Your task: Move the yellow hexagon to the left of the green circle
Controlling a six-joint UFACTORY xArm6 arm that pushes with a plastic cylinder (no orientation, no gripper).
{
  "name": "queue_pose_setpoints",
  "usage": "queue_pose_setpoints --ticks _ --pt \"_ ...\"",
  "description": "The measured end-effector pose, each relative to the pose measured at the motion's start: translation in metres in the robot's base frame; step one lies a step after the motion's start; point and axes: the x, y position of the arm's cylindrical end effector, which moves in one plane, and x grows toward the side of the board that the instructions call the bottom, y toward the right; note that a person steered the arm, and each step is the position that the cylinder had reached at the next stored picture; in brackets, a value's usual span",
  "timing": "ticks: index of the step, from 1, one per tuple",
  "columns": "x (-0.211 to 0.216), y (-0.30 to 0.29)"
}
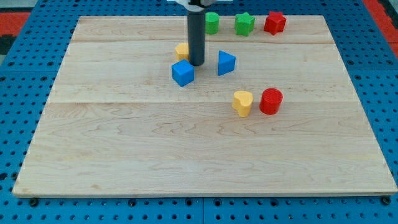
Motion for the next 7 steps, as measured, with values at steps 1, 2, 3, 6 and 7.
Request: queue_pose_setpoints --ticks 1,2,3,6,7 --pt "0.006 -0.032" --pt "-0.033 -0.061" --pt "-0.052 -0.059" --pt "-0.078 -0.081" --pt "-0.081 -0.045"
